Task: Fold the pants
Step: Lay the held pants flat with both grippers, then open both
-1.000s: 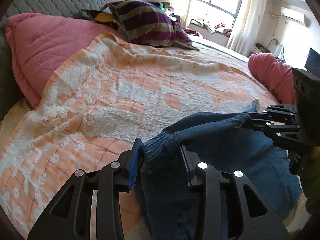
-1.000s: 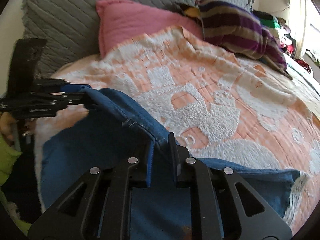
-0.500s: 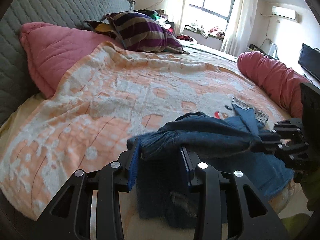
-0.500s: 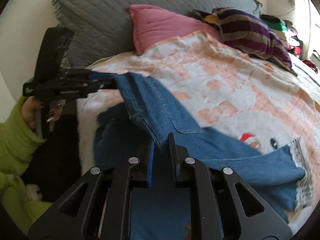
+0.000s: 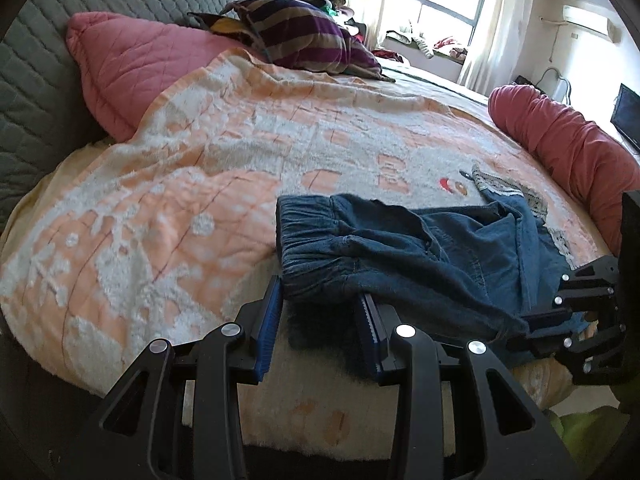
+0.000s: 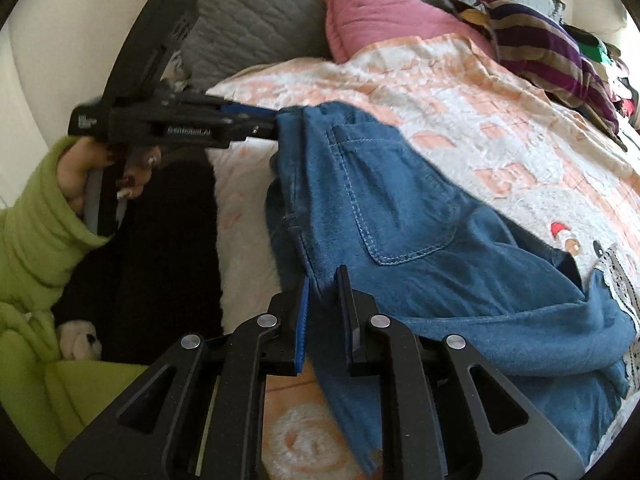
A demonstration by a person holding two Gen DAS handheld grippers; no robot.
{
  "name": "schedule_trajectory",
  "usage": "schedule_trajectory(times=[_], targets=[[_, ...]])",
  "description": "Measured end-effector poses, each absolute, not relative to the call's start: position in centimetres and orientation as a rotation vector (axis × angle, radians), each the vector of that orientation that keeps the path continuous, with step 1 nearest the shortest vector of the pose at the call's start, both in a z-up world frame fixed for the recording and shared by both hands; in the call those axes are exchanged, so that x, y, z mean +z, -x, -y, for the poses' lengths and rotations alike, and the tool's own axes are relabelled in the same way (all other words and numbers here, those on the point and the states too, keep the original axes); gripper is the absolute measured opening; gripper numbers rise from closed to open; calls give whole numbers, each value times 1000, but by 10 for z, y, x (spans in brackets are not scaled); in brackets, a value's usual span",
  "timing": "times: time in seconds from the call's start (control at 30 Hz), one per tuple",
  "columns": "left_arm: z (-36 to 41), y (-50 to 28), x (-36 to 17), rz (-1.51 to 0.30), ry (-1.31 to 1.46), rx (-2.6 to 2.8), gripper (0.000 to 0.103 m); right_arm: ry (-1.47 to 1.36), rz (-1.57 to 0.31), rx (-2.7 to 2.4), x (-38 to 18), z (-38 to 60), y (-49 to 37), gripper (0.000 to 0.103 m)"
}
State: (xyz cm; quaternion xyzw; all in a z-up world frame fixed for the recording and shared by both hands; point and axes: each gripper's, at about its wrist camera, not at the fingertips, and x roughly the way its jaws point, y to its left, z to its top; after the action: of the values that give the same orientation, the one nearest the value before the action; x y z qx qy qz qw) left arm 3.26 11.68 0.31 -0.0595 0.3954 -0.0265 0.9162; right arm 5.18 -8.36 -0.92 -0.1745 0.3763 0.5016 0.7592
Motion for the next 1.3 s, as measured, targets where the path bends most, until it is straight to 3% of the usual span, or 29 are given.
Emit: schedule_trajectory(times=[0.27, 0.63, 0.9, 1.0, 1.3], targets=[[-122, -22, -5, -864, 138, -18, 42, 392, -870, 1081, -25, 79, -49, 8], [-88, -25, 40, -729, 150, -70, 42, 373, -890, 1103, -34, 79, -48, 13], [-63, -40, -17, -866, 26, -53, 42, 311, -832, 1100, -7, 102, -47, 22], [-57, -36, -20, -854, -41, -39, 42, 282, -813, 1057, -1, 107, -55, 34], [-59, -35, -20, -849, -45, -46, 42, 296, -976, 921, -41, 95, -75, 45]])
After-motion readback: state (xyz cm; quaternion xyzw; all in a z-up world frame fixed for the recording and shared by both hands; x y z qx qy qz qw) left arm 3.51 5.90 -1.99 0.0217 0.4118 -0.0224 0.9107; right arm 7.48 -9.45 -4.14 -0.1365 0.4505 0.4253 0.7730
